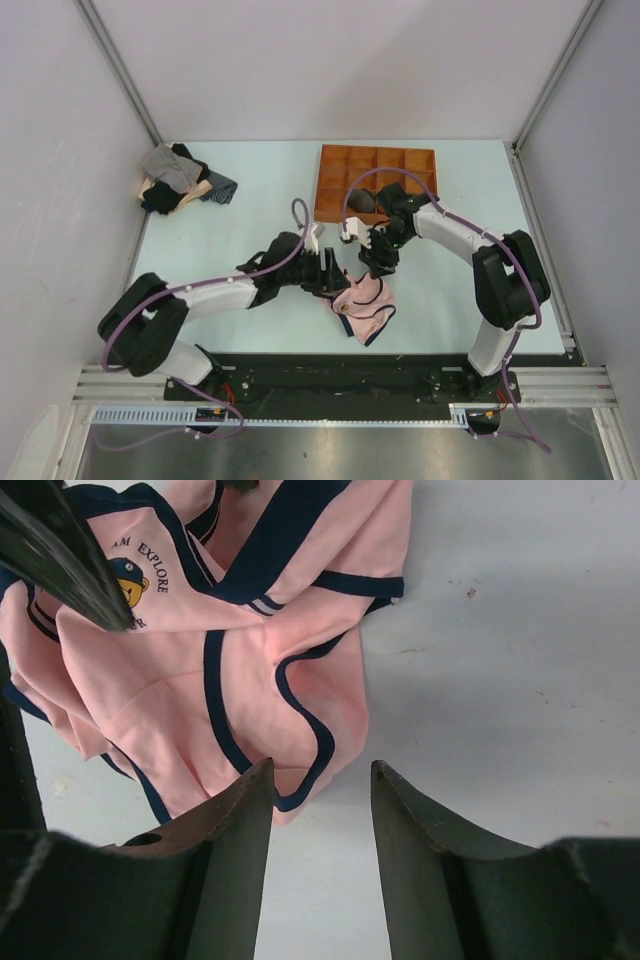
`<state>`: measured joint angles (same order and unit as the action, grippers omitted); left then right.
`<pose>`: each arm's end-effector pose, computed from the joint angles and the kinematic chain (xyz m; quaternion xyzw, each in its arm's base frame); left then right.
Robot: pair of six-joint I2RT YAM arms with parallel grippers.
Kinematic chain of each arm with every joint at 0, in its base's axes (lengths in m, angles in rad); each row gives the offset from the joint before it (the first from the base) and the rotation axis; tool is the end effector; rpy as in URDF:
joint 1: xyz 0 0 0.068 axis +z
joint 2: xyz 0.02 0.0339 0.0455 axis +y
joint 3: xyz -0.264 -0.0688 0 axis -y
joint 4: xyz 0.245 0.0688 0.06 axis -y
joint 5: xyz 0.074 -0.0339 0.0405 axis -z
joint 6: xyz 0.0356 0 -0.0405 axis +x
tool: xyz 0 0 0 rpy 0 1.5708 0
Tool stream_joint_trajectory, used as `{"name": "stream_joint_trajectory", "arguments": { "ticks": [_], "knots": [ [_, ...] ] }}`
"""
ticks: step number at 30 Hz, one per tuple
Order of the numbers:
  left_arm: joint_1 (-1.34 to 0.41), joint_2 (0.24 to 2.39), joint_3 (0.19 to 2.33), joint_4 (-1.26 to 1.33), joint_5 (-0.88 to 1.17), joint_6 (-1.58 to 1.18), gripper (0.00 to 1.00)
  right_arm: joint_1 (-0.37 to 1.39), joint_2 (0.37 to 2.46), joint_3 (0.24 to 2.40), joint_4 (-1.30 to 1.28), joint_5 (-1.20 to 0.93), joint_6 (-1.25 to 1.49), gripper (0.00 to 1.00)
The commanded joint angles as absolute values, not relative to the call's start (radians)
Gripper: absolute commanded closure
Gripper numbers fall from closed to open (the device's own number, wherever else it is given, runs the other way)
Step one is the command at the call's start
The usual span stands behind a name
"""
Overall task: Roll the underwear
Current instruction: Flatten out the underwear at the corner of the board.
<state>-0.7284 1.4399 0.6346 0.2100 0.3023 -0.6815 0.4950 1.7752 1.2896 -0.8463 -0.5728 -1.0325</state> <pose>0.2078 -0.1996 0.1796 0.0910 0.8714 -0.4015 0.2667 0.2925 0.1798 0.2098 -0.6830 0.6646 0.2401 0.1847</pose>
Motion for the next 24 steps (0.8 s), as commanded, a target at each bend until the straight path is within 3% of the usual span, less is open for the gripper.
{"name": "stream_joint_trajectory", "arguments": {
  "ticks": [1, 3, 8, 10, 12, 18, 24],
  "knots": [
    [-0.768, 1.522, 0.730, 0.216, 0.249, -0.678, 0.34, 0.491, 1.792, 1.256, -0.853, -0.604, -1.011, 0.56],
    [-0.778, 1.560, 0.753, 0.187, 0.212, -0.666, 0.43, 0.491, 1.789, 1.243, -0.824, -0.603, -0.968, 0.63],
    [-0.795, 1.583, 0.779, 0.137, 0.155, -0.635, 0.59, 0.459, 1.772, 1.213, -0.752, -0.568, -0.861, 0.93],
    [-0.795, 1.589, 0.787, 0.133, 0.143, -0.617, 0.79, 0.422, 1.755, 1.210, -0.738, -0.587, -0.819, 1.00],
    [-0.790, 1.591, 0.817, 0.121, 0.133, -0.583, 1.00, 0.373, 1.720, 1.194, -0.723, -0.595, -0.790, 1.00],
    [-0.733, 1.603, 0.943, 0.167, 0.244, -0.522, 1.00, 0.247, 1.612, 1.099, -0.663, -0.543, -0.673, 1.00],
    [-0.655, 1.758, 1.043, 0.343, 0.512, -0.543, 1.00, 0.121, 1.575, 1.009, -0.670, -0.512, -0.672, 0.96]
  ]
}}
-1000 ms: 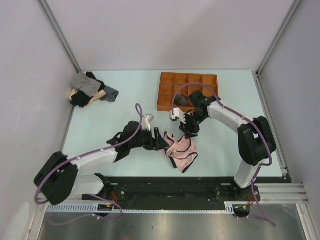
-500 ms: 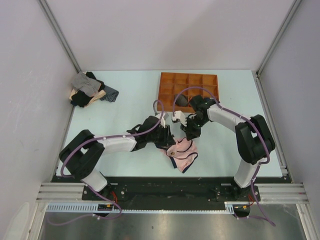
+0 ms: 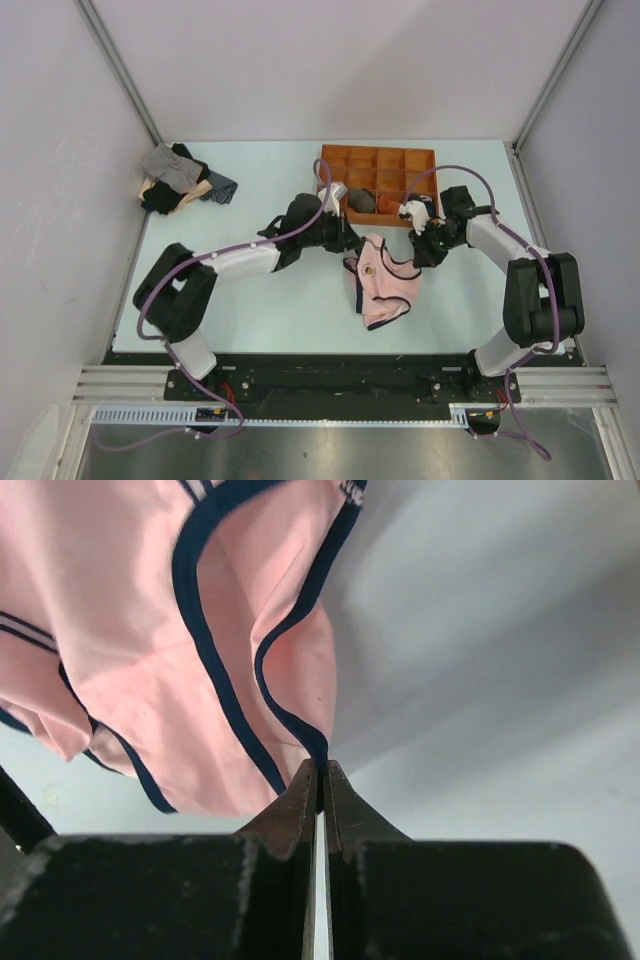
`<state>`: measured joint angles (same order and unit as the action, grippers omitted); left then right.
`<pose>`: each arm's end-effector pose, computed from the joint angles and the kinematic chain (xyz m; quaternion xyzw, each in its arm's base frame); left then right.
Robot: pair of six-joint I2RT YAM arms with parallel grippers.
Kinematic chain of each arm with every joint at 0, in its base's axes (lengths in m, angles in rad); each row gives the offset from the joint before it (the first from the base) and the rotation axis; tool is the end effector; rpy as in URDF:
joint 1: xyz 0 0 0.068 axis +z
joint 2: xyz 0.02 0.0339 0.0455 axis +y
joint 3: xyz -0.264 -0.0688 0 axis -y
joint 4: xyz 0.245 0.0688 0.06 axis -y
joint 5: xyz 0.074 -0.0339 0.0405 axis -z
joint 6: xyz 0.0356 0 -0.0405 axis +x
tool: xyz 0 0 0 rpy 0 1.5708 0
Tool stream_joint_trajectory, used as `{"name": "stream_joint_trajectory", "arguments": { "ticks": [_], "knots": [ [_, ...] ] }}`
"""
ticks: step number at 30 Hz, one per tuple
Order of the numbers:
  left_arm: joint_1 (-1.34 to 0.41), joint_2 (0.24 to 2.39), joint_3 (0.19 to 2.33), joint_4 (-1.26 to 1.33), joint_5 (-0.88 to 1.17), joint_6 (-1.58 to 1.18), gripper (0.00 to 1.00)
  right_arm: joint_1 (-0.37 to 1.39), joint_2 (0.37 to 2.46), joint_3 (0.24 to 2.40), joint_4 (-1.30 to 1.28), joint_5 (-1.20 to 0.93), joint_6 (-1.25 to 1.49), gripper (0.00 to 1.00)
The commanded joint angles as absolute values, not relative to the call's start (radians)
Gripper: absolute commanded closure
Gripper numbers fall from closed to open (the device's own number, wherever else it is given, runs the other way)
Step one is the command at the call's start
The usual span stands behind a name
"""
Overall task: Roll the underwear
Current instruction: Flatten out the underwear at the corner of the board.
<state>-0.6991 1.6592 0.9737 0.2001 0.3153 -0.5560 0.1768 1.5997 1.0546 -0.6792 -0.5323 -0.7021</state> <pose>0.2733 -0.2442 0.2175 0.1413 0.8377 -0.4083 0.3339 0.2959 0.0712 0.2032 -0.4454 0.8408 0.2070 0.2279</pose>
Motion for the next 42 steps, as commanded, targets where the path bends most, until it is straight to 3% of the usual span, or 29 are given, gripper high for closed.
{"name": "stream_joint_trajectory", "arguments": {
  "ticks": [1, 6, 9, 14, 18, 21, 26, 33, 42],
  "knots": [
    [-0.652, 1.779, 1.060, 0.374, 0.579, -0.549, 1.00, 0.094, 1.575, 1.000, -0.675, -0.520, -0.679, 0.95],
    [-0.652, 1.874, 1.199, 0.371, 0.731, -0.545, 0.95, 0.046, 1.526, 0.997, -0.733, -0.610, -0.759, 0.86],
    [-0.653, 1.917, 1.270, 0.280, 0.787, -0.505, 0.85, 0.037, 1.451, 1.008, -0.781, -0.670, -0.854, 0.72],
    [-0.686, 1.982, 1.318, 0.154, 0.922, -0.454, 0.68, 0.035, 1.379, 1.057, -0.893, -0.780, -1.041, 0.59],
    [-0.701, 1.880, 1.237, 0.095, 0.751, -0.391, 0.62, 0.047, 1.397, 1.075, -0.887, -0.867, -1.138, 0.48],
    [-0.690, 1.689, 1.140, 0.026, 0.486, -0.345, 0.50, 0.093, 1.489, 1.121, -0.813, -0.865, -1.033, 0.48],
    [-0.677, 1.416, 0.890, 0.101, 0.416, -0.419, 0.31, 0.144, 1.633, 1.195, -0.652, -0.799, -0.694, 0.48],
    [-0.750, 1.368, 0.534, 0.372, 0.454, -0.613, 0.29, 0.205, 1.788, 1.281, -0.551, -0.643, -0.538, 0.48],
    [-0.830, 1.535, 0.593, 0.439, 0.394, -0.618, 0.30, 0.238, 1.890, 1.322, -0.514, -0.508, -0.520, 0.48]
  ]
}}
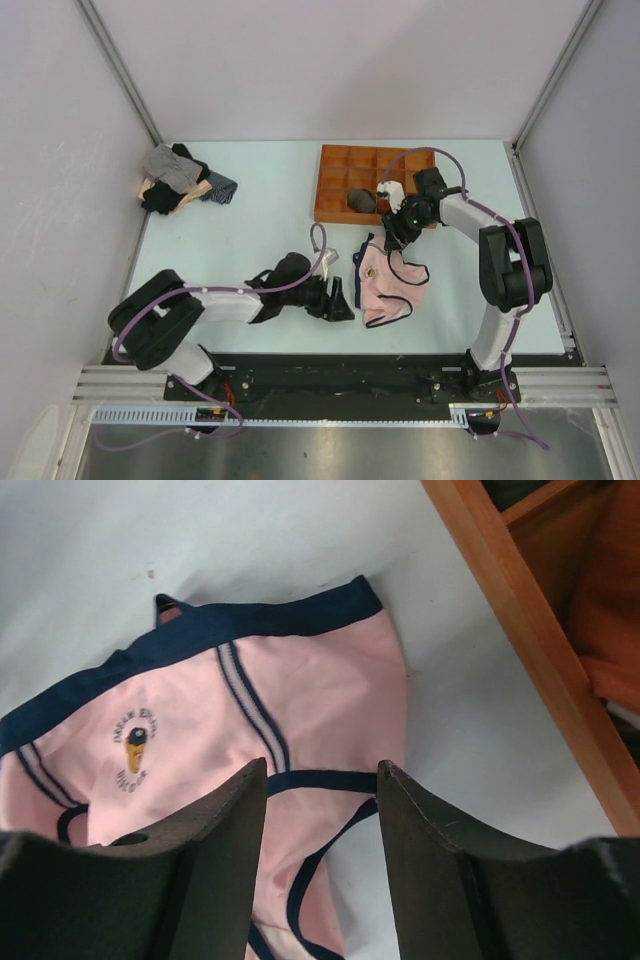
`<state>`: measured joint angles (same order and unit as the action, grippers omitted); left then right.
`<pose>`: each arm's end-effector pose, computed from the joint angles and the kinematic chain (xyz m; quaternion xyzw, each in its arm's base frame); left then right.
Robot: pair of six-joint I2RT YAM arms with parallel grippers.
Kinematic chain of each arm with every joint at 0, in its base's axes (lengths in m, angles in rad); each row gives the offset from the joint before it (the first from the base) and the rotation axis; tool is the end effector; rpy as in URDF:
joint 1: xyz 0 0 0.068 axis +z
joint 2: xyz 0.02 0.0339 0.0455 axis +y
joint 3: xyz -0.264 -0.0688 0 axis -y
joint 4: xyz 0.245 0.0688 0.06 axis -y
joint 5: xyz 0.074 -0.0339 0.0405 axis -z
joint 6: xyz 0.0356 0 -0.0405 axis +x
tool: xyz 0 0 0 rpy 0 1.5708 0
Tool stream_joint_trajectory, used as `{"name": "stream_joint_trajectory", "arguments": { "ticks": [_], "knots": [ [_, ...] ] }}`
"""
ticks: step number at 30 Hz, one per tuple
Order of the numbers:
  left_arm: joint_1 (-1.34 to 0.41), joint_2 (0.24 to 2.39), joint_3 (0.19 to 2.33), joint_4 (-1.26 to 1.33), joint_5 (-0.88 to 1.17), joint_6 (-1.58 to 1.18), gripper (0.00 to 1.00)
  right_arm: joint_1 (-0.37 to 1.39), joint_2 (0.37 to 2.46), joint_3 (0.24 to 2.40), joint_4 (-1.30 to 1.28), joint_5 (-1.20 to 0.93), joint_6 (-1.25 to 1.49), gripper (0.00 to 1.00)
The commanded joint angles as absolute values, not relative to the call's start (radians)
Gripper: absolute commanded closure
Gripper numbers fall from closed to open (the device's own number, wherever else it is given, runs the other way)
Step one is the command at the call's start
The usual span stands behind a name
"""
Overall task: Roll the underwear
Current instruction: Flatten out the underwear at the corner of the board.
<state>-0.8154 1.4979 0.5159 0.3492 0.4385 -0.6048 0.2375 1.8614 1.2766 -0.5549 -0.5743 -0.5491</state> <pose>0.1757 -0.2087 0.1436 0.1893 0.8555 -0.4347 0.2081 0.3613 0.1074 0.1868 -0.4150 0.8421 0.2415 0.2456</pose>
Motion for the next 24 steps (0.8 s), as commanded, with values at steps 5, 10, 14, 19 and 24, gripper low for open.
{"name": "stream_joint_trajectory", "arguments": {
  "ticks": [5, 10, 14, 19, 24],
  "knots": [
    [-0.856, 1.617, 0.658, 0.364, 0.347, -0.592, 0.33, 0.248, 1.927, 1.335, -0.523, -0.508, -0.525, 0.47],
    [-0.871, 1.677, 0.725, 0.298, 0.316, -0.565, 0.36, 0.255, 1.944, 1.341, -0.526, -0.520, -0.522, 0.49],
    [-0.876, 1.732, 0.759, 0.279, 0.314, -0.564, 0.45, 0.253, 1.950, 1.342, -0.529, -0.525, -0.522, 0.52],
    [-0.879, 1.743, 0.765, 0.259, 0.295, -0.560, 0.77, 0.245, 1.945, 1.345, -0.538, -0.557, -0.529, 0.75],
    [-0.876, 1.671, 0.790, 0.141, 0.244, -0.497, 1.00, 0.226, 1.885, 1.345, -0.554, -0.615, -0.535, 1.00]
  ]
}}
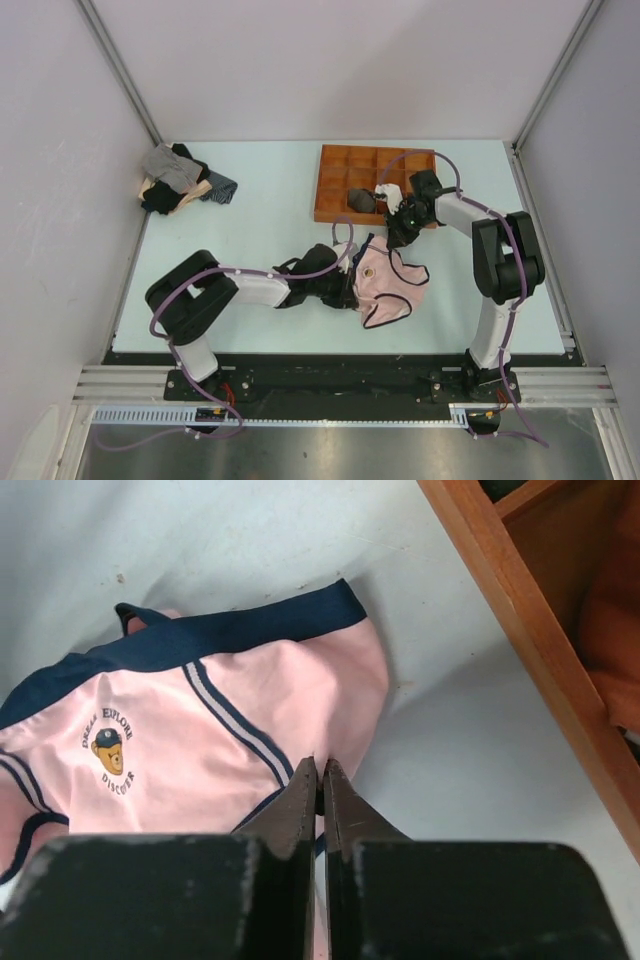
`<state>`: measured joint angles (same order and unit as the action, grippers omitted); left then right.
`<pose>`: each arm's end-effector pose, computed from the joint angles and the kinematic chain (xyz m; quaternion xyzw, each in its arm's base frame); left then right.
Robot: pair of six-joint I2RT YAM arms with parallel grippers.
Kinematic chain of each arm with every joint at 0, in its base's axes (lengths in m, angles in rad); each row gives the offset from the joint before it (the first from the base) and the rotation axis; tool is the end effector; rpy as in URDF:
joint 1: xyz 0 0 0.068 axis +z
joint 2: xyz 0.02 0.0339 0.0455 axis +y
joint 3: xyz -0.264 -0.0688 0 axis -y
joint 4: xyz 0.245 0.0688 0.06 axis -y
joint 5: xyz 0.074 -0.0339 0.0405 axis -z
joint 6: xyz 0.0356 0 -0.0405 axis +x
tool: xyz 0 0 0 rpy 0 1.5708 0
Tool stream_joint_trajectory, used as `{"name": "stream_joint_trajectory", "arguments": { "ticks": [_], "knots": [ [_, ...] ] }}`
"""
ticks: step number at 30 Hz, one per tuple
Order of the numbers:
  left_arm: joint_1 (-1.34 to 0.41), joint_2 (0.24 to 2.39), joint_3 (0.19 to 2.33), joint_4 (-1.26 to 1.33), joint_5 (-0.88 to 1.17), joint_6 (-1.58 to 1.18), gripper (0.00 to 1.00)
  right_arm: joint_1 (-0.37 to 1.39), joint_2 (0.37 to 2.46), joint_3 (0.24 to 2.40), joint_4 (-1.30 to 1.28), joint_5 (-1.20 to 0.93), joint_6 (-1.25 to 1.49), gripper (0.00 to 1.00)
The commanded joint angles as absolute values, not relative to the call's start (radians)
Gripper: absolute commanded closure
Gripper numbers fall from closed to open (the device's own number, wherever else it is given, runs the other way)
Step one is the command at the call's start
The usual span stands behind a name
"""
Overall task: Roll the underwear
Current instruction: Flatten out the underwear at the corner of the board.
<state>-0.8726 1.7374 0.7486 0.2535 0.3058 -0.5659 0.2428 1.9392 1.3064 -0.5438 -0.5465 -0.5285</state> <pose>0.2030 -0.2586 0.1297 0.1991 0.8833 -0.3689 0.2099 0.3724 0.1113 0.1669 -0.4042 0.8550 0.2351 0.2243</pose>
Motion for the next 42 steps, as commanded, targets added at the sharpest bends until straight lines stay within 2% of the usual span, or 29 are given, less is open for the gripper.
{"name": "stream_joint_trajectory", "arguments": {
  "ticks": [1, 9, 12, 18, 28, 39, 41, 42],
  "knots": [
    [-0.871, 1.633, 0.798, 0.077, 0.233, -0.482, 1.00, 0.221, 1.867, 1.345, -0.558, -0.624, -0.537, 1.00],
    [-0.813, 1.434, 0.948, -0.336, 0.169, -0.263, 1.00, 0.170, 1.582, 1.345, -0.725, -0.816, -0.636, 1.00],
    [-0.807, 1.379, 1.038, -0.565, 0.164, -0.186, 1.00, 0.161, 1.481, 1.345, -0.799, -0.864, -0.684, 1.00],
    [-0.807, 1.275, 1.127, -0.776, 0.170, -0.155, 0.99, 0.130, 1.318, 1.306, -0.847, -0.902, -0.706, 1.00],
    [-0.818, 1.230, 1.107, -0.784, 0.425, -0.163, 0.99, 0.138, 1.210, 1.238, -0.960, -0.874, -0.764, 1.00],
    [-0.778, 1.353, 1.227, -0.879, 0.316, -0.069, 0.98, 0.236, 1.271, 1.226, -0.778, -0.769, -0.635, 1.00],
    [-0.759, 1.385, 1.182, -0.838, 0.328, -0.064, 0.95, 0.244, 1.322, 1.224, -0.775, -0.732, -0.635, 0.98],
    [-0.750, 1.403, 1.155, -0.816, 0.339, -0.064, 0.93, 0.248, 1.353, 1.218, -0.770, -0.712, -0.631, 0.94]
  ]
}}
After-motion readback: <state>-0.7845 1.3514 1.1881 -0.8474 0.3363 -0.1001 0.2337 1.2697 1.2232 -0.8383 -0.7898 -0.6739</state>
